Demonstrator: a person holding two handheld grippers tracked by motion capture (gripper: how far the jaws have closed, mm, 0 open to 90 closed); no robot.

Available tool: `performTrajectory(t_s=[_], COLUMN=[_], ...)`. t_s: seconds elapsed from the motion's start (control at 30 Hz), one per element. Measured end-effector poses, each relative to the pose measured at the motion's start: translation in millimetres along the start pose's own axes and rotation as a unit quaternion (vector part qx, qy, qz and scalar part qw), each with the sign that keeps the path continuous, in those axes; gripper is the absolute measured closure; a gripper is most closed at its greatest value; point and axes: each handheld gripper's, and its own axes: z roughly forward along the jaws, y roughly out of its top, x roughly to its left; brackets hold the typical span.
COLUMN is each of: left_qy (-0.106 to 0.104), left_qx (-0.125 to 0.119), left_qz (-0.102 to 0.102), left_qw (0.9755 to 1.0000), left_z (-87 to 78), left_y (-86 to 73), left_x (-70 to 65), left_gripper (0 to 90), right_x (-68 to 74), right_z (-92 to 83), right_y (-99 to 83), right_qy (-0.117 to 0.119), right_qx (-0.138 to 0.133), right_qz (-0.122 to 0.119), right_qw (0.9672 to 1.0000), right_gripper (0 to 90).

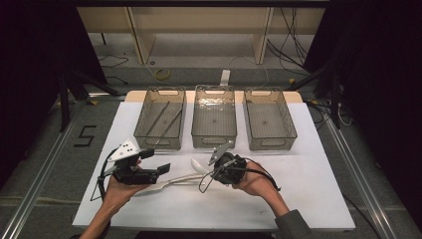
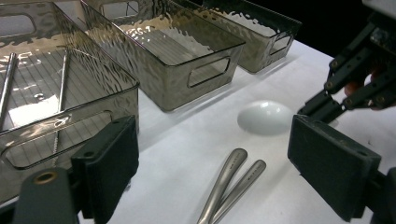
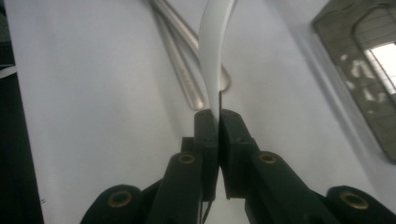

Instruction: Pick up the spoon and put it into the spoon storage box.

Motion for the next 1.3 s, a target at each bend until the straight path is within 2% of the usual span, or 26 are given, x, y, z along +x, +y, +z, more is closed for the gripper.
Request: performTrajectory(t_s=[0.53,0.77,1.2,1.3], left_qy=[-0.004,-0.005,-0.005,-0.005], left_qx=[0.005,0.005,0.003,0.003], left_qz=[-0.001,-0.001,-0.002,-0.002], left_qw=[1.0,1.0,1.0,1.0], left_z=[1.6,2.1,2.1,2.0], left_y=[0.0,0.3,0.5,0.6], left_x=[0.3,-0.3,-0.2,-0.4], left_gripper=[15.8,15.8,15.8,15.8], right_x=[-36.1,-56.5,-84.8,-92.5], right_z=[-17.6,-26.6,-29.4,-28.2], right_y=[16.6,27.1,48.1,53.3], right_qy=[-0.026,-0.047,-0.071,-0.078], right_qx=[-0.027,-0.041,-0.045,-0.048], right_qz=[0.037,0.057,0.084,0.099], right_qw=[0.9986,0.9964,0.9929,0.9909], right_gripper=[87.0,87.0,87.0,86.9])
